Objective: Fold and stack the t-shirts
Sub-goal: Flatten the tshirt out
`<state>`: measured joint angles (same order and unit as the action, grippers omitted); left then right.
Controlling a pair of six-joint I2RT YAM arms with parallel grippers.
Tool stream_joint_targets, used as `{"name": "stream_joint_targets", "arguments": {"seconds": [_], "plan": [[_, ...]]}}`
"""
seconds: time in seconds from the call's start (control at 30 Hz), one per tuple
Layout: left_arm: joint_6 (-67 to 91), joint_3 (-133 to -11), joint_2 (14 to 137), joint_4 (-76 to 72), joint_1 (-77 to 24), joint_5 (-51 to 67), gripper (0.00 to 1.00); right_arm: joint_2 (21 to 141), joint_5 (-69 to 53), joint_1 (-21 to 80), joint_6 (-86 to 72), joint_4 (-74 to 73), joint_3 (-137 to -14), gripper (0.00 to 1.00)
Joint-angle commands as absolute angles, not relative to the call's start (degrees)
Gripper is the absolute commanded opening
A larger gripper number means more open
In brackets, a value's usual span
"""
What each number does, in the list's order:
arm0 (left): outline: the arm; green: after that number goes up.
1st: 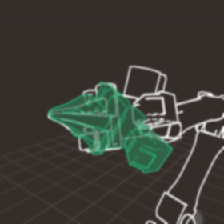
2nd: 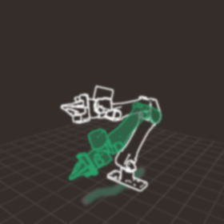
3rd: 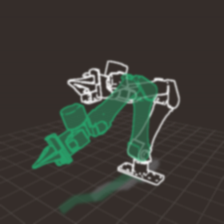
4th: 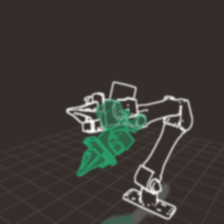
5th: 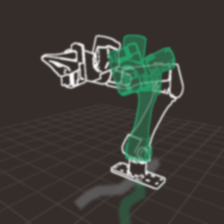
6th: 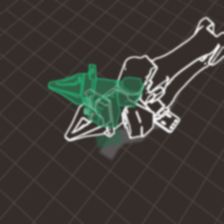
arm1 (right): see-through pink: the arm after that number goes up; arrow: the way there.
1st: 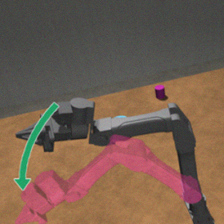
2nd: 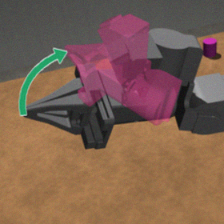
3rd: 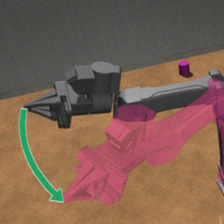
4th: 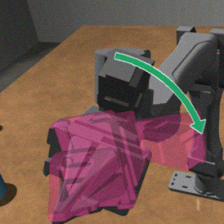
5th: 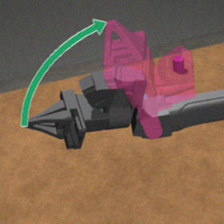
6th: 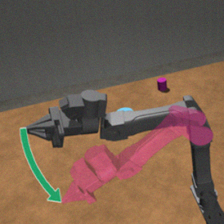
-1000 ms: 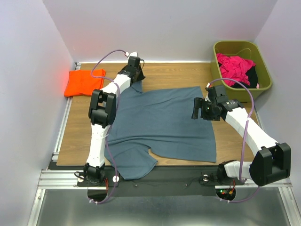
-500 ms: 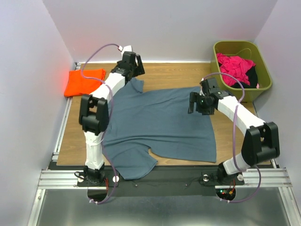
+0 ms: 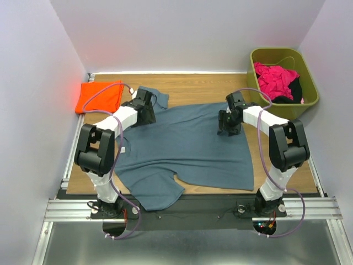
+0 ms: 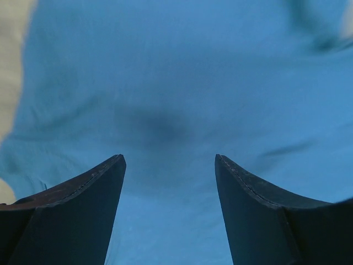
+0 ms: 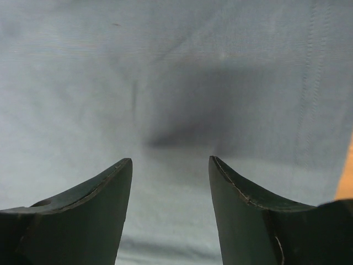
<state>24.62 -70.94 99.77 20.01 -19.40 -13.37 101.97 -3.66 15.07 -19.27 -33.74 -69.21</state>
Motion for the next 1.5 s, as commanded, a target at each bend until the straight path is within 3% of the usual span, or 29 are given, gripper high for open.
{"name": "stream_joint_targets", "arguments": {"seconds": [0.0, 0.27, 0.53, 0.67, 0.77, 0.97, 1.17, 1.33, 1.47], "plan": [[25.49, -70.05, 101.32, 20.39, -19.25, -13.01, 0.77, 104.93, -3.17, 15.29, -19.51, -31.12, -71.63, 0.63], [24.35, -79.09, 115.28, 21.35, -16.27, -13.36, 0.77, 113.27, 1.84, 15.29, -18.99, -30.15, -76.54, 0.64], [22.06, -102.71, 131.91, 26.36, -12.13, -11.78, 0.74, 125.32, 5.09, 13.89, -19.07, -30.15, -89.54, 0.68], [20.75, -117.31, 137.63, 29.79, -11.08, -8.98, 0.77, 128.76, 7.12, 13.01, -18.11, -30.23, -97.98, 0.71], [19.51, -121.2, 135.72, 26.91, -10.99, -7.65, 0.83, 127.97, 6.16, 13.1, -16.27, -30.32, -102.65, 0.73], [21.0, -107.61, 120.96, 21.8, -11.34, -5.89, 0.87, 119.18, 2.99, 13.1, -15.82, -30.85, -96.94, 0.75], [24.07, -84.58, 99.97, 22.59, -15.02, -10.19, 0.87, 103.9, 0.53, 13.1, -19.33, -31.11, -77.72, 0.74], [26.27, -67.54, 93.78, 20.66, -17.05, -9.41, 0.83, 97.22, 0.79, 13.1, -20.91, -31.2, -66.91, 0.69], [27.68, -62.15, 94.22, 18.73, -17.31, -7.12, 0.76, 97.47, 1.23, 13.09, -21.88, -31.03, -64.43, 0.65]]}}
